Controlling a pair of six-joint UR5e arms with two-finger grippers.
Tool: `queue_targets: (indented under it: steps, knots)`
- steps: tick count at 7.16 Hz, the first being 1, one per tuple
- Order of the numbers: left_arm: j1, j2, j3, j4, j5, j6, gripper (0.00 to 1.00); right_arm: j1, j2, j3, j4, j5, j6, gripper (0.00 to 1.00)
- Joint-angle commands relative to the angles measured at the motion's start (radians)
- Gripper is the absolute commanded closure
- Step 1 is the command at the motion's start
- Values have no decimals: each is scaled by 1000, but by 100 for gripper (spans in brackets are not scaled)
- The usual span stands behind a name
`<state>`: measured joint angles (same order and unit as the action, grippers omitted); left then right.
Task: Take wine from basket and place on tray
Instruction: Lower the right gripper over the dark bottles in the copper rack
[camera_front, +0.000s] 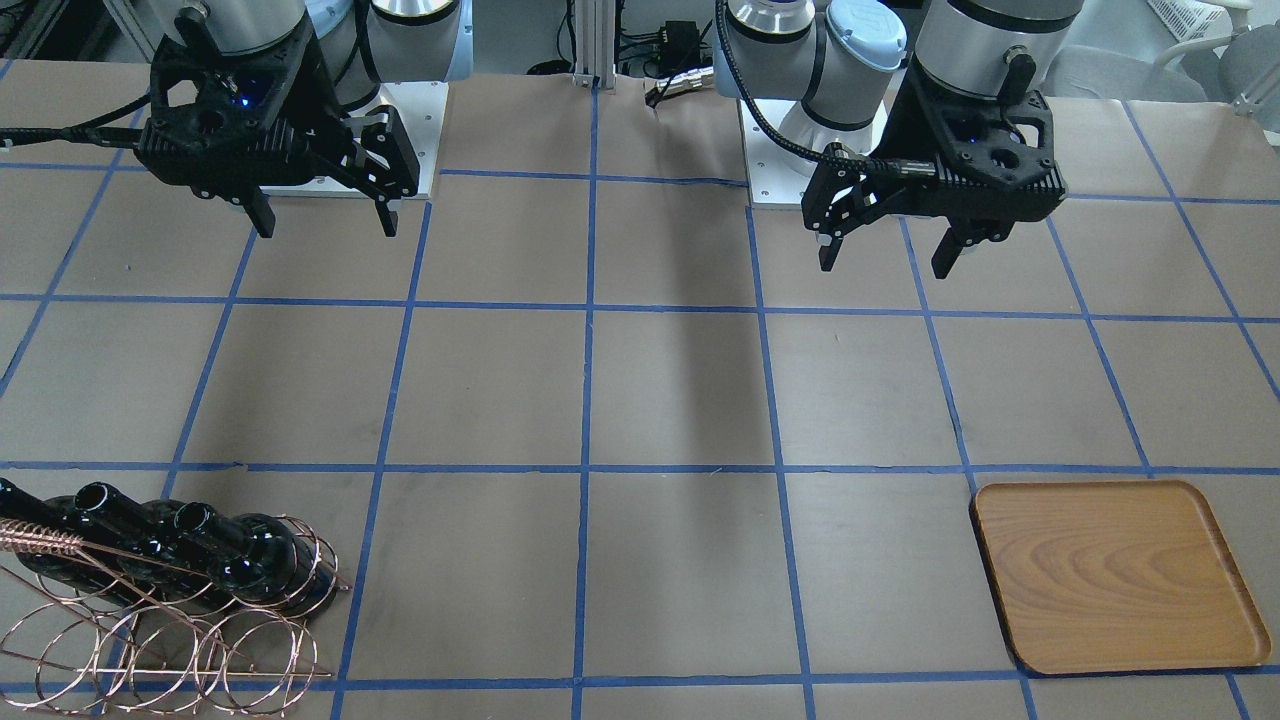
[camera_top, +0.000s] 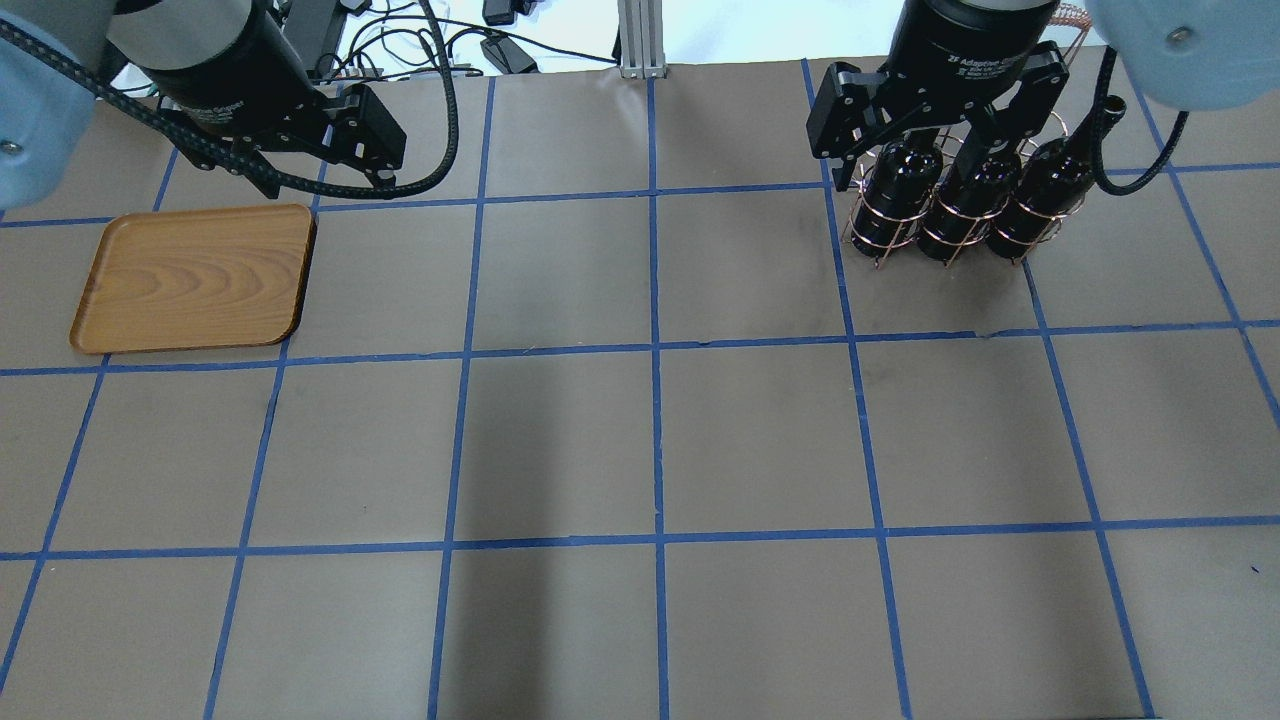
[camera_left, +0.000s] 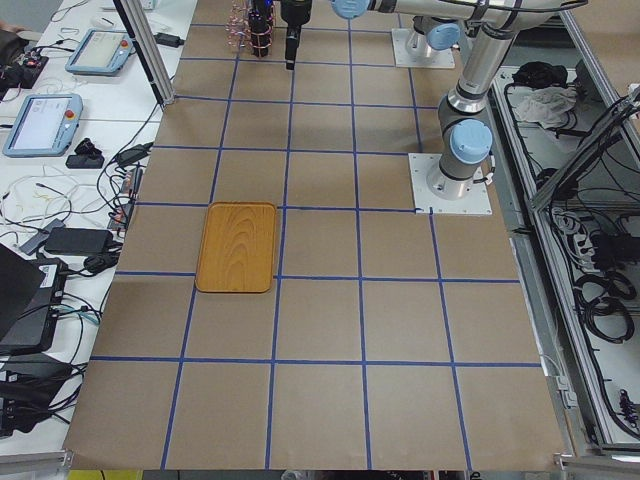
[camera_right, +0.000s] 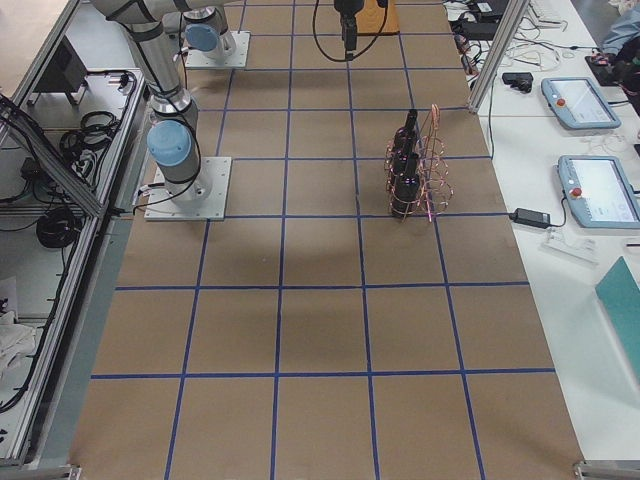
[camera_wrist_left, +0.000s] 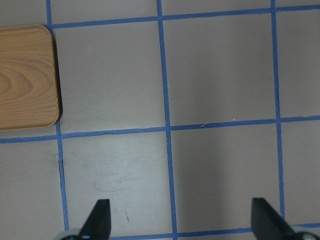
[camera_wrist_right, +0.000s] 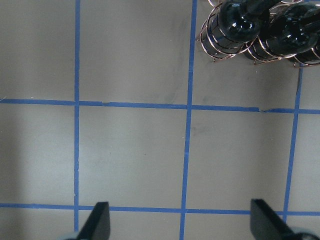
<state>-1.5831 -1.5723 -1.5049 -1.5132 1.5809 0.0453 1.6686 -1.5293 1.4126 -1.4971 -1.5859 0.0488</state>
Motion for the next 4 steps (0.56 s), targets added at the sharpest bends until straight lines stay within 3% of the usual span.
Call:
queue_targets:
  steps: [1,4]
  knots:
    - [0,-2,-1,1,2,1,0,0,0,0,0,-3,0,0]
    - [0,-3,-3,1,1,1,0,0,0,0,0,-3,0,0]
